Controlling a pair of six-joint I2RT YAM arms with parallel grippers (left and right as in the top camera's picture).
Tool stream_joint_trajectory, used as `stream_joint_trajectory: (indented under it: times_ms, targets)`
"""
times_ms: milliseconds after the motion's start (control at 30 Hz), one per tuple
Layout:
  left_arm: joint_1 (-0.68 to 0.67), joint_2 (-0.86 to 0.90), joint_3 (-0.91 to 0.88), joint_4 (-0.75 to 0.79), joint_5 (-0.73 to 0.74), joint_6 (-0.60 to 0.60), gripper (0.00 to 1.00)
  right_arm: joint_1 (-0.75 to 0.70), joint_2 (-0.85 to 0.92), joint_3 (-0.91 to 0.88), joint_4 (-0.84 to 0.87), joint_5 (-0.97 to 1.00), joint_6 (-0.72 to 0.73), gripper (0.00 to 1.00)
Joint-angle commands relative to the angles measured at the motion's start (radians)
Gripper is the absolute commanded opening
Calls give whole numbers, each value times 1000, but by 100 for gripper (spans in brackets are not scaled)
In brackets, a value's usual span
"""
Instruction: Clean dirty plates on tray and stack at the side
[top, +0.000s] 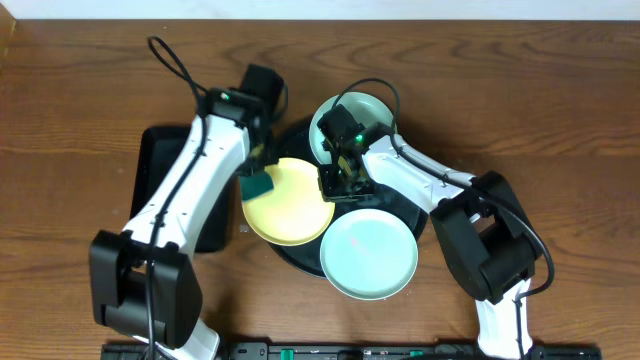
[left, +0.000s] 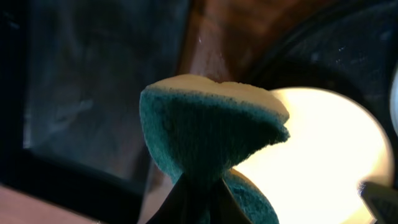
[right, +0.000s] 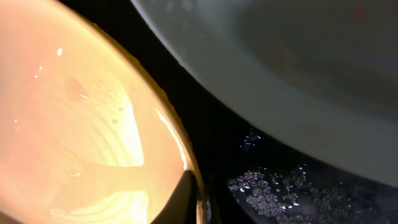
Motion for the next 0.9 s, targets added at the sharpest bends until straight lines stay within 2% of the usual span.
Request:
stream_joint_trajectory:
  times_ms: [0,100,200,300,367,400,500,633,767,867]
  targets:
    - [48,2,116,-74,-3,64,7,-12,6,-8,-9,70,2,26]
    - [102,0,158,-105,-3,89,7,-12,10,-8,-6,69,2,36]
    - [177,-7,164,-100,-3,99,8,-12,16,-8,-5,69,3,33]
    - [256,-7,164,-95,-3,99,7,-12,16,-8,-3,69,3,18]
    - [302,-7,164,-94,-3,111,7,-12,16,-8,-1,69,3,3]
    - [324,-7,164,-95,-3,135,7,-12,16,-8,1,69,3,1]
    - [370,-7,164,-92,-3,199,8,-12,16,-8,4,69,3,1]
    - [414,-7,164,-89,-3,203,7,-5,16,-8,16,65,-10,1]
    - [435,-7,164,-80,-3,203,7,-1,1,7,24,2,-98,1]
    - [437,-7,164,-80,-3,203,7,-1,-42,25,5,47,-134,1]
